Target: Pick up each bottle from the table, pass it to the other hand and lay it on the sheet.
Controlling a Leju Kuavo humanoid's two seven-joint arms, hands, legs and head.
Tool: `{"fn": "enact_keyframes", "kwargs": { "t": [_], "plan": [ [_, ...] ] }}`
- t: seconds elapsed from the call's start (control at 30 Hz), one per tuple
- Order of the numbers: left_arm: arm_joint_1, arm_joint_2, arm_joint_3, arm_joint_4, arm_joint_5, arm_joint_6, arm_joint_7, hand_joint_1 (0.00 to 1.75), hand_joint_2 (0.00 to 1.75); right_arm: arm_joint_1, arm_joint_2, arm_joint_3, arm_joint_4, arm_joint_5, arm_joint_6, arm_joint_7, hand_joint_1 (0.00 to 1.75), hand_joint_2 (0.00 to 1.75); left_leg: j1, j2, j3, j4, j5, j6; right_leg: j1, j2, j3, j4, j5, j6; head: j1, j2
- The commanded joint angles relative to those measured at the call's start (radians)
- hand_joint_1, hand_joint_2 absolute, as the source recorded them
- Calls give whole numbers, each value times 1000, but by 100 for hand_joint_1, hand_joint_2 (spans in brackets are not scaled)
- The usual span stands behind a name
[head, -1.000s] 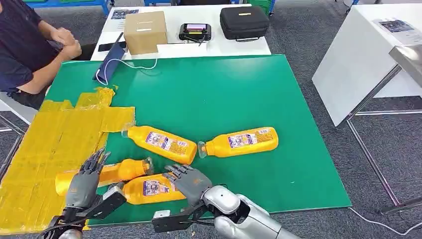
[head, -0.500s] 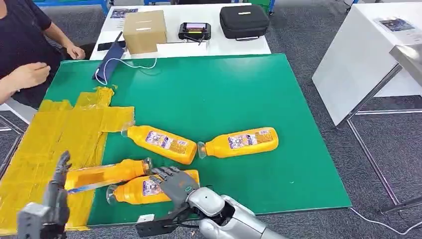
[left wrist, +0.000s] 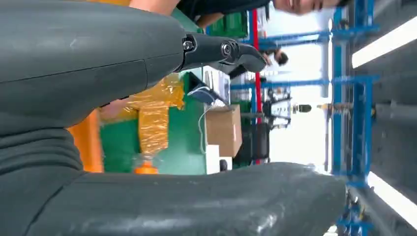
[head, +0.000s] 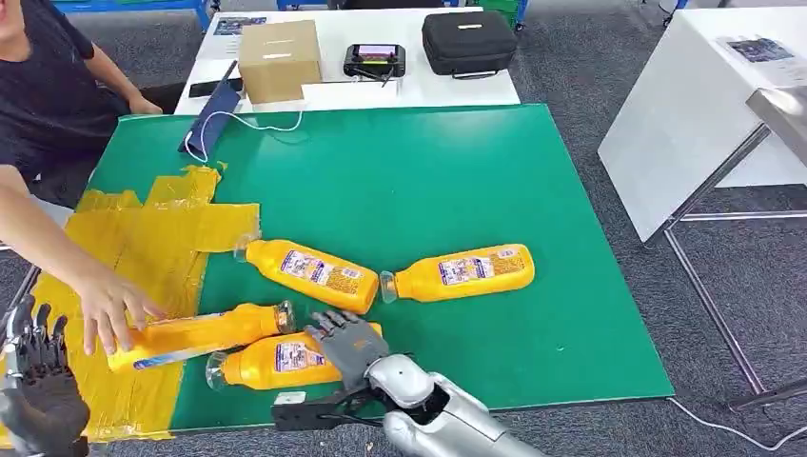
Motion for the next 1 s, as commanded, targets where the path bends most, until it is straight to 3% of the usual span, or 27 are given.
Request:
{"fn": "enact_keyframes", "kwargs": {
  "t": [0.03,0.47,0.67,0.7,1.0],
  "plan": [
    [-39,64,-241,25,75,129,2,0,0,74,-144,-126,-64,19,-7,-1,0,175,0,-6,1,-1,1,0,0,-1,3,-1,0,0,-1,0],
    [-26,71,-216,26,113,101,-4,0,0,38,-78,-70,8,67,69,29,0,175,2,-2,4,-1,0,-1,1,7,4,0,0,-2,0,0],
    [-14,42,-157,32,119,44,-20,0,0,39,-44,-73,18,50,25,-8,0,175,1,2,3,-1,0,-1,1,5,3,-1,1,-1,0,0],
    [-11,35,-150,36,113,49,-18,0,0,48,-53,-81,2,39,20,-10,0,0,2,0,5,-1,-1,-1,1,8,5,-1,0,-2,-1,0],
    [10,13,-129,15,102,37,-26,0,0,112,-121,-83,-189,32,3,-26,0,0,2,-1,3,0,-1,0,1,6,4,0,-1,-1,0,0]
  ]
}}
